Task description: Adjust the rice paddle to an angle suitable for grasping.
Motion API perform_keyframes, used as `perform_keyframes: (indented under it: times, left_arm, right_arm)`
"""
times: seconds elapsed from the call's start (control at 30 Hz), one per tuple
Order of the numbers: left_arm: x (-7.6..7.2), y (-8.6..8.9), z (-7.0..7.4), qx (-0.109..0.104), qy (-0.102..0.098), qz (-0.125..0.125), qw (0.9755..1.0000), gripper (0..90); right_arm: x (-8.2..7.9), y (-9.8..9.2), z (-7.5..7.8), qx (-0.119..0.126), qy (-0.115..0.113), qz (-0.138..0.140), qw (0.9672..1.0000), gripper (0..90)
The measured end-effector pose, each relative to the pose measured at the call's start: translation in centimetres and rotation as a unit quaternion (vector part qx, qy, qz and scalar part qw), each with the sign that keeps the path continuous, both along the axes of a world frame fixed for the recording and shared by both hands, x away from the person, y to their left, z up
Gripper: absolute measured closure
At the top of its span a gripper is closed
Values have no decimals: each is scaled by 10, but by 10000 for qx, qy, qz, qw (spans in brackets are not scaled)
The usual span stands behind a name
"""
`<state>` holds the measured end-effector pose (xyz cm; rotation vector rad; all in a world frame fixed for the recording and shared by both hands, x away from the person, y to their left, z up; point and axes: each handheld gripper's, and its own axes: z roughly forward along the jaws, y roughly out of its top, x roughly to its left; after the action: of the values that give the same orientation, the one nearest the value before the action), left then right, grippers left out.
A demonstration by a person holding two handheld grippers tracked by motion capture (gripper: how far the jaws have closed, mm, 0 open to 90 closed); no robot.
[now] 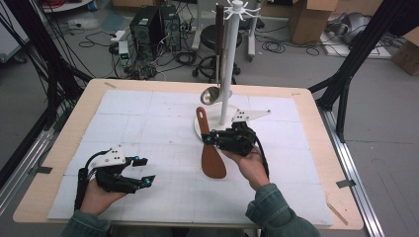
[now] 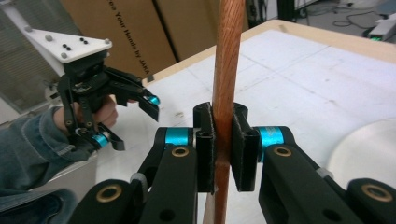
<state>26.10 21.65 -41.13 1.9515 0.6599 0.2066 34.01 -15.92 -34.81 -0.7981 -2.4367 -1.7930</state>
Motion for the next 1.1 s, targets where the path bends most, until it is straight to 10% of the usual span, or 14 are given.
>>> perform_keyframes:
  times: [1.1]
  left_arm:
    - [-1,19,-7,84,-73,355,9993,212]
  right_arm:
    - [46,-31,73,267,-466,-323,9980,825]
